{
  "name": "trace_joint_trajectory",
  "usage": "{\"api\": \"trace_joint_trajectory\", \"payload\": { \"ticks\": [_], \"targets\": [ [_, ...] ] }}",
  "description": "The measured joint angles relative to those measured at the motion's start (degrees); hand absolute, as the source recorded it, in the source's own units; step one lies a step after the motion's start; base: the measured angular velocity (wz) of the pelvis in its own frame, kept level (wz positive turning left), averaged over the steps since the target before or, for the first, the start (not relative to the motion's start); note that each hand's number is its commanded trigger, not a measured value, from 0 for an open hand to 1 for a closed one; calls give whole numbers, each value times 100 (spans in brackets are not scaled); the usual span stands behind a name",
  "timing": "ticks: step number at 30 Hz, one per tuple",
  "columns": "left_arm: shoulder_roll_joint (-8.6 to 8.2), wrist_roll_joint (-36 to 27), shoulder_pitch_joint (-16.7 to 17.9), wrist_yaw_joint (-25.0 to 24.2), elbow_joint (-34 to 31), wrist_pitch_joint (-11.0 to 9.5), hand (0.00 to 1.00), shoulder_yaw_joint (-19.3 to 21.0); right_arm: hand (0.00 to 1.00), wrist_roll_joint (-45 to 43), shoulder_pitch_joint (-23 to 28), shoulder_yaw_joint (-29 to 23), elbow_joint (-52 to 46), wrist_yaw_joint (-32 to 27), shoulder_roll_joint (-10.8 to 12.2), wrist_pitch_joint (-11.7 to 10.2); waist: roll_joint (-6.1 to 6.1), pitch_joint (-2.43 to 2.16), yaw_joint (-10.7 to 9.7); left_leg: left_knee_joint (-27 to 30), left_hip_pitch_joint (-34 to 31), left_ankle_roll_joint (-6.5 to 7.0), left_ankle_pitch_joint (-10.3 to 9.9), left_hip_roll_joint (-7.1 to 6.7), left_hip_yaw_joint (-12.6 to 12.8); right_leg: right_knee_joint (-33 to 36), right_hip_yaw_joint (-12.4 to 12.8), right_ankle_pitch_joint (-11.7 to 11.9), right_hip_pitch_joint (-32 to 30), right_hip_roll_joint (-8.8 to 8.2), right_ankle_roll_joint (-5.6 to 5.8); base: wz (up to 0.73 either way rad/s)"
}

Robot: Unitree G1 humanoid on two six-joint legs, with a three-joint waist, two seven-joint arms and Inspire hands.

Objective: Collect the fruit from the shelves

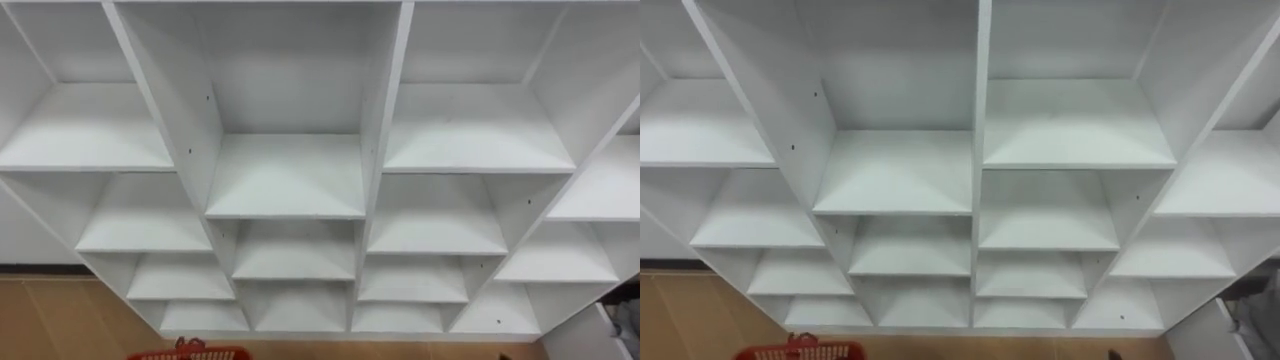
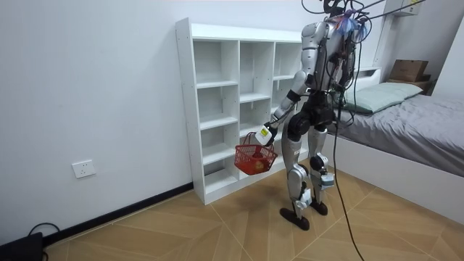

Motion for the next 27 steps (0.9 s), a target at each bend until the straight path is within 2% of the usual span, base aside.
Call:
{"api": "trace_joint_trajectory", "payload": {
  "ticks": [2, 3, 6, 9, 14, 21, 27],
  "targets": [
    [-29, 8, 34, 15, 76, 1, 100, 124, 0, 355, 132, -67, 171, 102, 20, 9, 7, 0, 10, 2, 11, 2, -12, 2, 19, 1, 15, -4, 7, 3, 6, -6],
    [-48, 41, 73, 42, 80, 3, 100, 156, 0, 470, 194, -131, 230, 168, 37, 40, 36, 17, 13, 2, 8, 3, -14, 2, 24, 3, 26, -4, -2, 3, 6, -5],
    [-118, 30, 166, 66, 89, 5, 100, 354, 0, 501, 208, -284, 653, 408, 72, 149, 20, 25, -3, 11, 19, 3, -24, 2, 41, 2, 25, -5, 5, 1, 7, -1],
    [-129, 24, 212, 115, 162, 71, 100, 355, 0, 523, 211, -295, 867, 557, 79, 331, 28, 17, 11, 13, 8, 3, -24, 2, 55, 3, 29, -10, -57, 1, 7, -3],
    [-129, 34, 227, 225, 316, 257, 100, 356, 0, 645, 185, -295, 1055, 591, 83, 500, 41, -9, 18, 11, 17, 4, -24, 4, 52, 0, 26, -10, -56, 3, 7, -1],
    [-136, 23, 236, 243, 403, 475, 100, 356, 0, 813, 163, -272, 1060, 588, 88, 744, -12, -5, 38, 9, 8, 1, -28, 7, 72, 0, 36, -10, -72, 9, 6, 0],
    [-134, 16, 234, 202, 406, 545, 100, 352, 0, 561, 41, -254, 1066, 579, 83, 823, -57, -9, 38, 17, 9, 1, -28, 8, 58, 10, 37, -10, -62, 8, 6, 0]
  ]
}}
